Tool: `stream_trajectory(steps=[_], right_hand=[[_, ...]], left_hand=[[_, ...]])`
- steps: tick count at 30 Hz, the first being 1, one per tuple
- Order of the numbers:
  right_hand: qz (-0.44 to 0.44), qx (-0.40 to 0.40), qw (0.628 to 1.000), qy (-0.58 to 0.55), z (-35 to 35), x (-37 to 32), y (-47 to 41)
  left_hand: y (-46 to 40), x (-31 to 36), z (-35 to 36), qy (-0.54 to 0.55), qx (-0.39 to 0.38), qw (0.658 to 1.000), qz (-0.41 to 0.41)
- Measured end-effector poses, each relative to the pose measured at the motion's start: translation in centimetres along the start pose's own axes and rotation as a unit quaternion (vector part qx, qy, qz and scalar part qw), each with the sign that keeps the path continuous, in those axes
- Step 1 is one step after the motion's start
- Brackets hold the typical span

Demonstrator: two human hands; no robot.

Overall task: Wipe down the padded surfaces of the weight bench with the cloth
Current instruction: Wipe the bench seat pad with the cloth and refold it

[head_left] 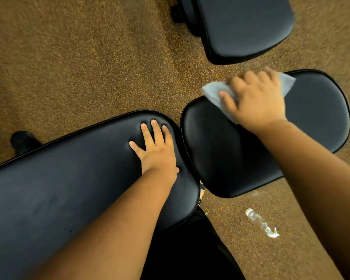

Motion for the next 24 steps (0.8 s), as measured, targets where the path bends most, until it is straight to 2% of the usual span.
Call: stream_trajectory(steps=[3, 5, 6, 9, 12, 14, 15, 18, 20, 22, 24], right_hand=[[0.106, -0.018, 0.994, 0.011, -0.4, 1.4, 0.7], [0.134, -0.026, 0.991, 0.011, -0.4, -0.5, 0.2], [0.119, -0.033, 0.992, 0.006, -0.3, -2.0, 0.0], [-0.018, -0.043, 0.999, -0.027, 0.5, -6.7, -0.2], [-0.127, -0.049, 0.989, -0.053, 0.7, -6.4, -0.6], [-0.136, -0.047, 0.988, -0.046, 0.4, -3.7, -0.8], [-0.109, -0.033, 0.993, -0.035, 0.3, -2.0, -0.8], [0.028, -0.005, 1.0, -0.01, -0.5, 2.9, -0.2], [0.086, -0.004, 0.996, -0.001, -0.6, 3.8, -0.5], [0.103, -0.01, 0.995, -0.003, -0.3, 2.5, -1.3], [0.042, -0.022, 0.999, -0.018, 0.1, -0.3, -1.8]], left_hand=[[0.0, 0.2, -0.2, 0.001, -0.004, 1.0, -0.005], [0.0, 0.2, -0.2, 0.003, -0.008, 1.0, -0.011], [0.0, 0.3, -0.3, 0.002, -0.008, 1.0, -0.012], [0.1, 0.4, -0.7, -0.002, -0.011, 1.0, -0.015], [0.3, 0.3, -1.5, -0.017, -0.03, 0.999, -0.012], [0.3, 0.1, -2.5, -0.022, -0.045, 0.999, -0.012], [0.2, 0.0, -3.3, -0.011, -0.049, 0.999, -0.013], [0.3, 0.4, -5.9, 0.101, -0.012, 0.995, 0.001], [0.5, 1.6, -6.9, 0.22, 0.01, 0.975, 0.015], [1.0, 3.3, -7.2, 0.332, -0.008, 0.943, -0.001], [1.3, 4.3, -6.6, 0.4, 0.0, 0.916, -0.029]])
Point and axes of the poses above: each hand's wrist, its own y-axis away from the middle knuckle, its own z-axis out of the palm, x = y × z, the point moved 1 cm from there along -y, towards the middle knuckle, and after that the axes turned 14 degrees about -z, right-handed, at the moved point
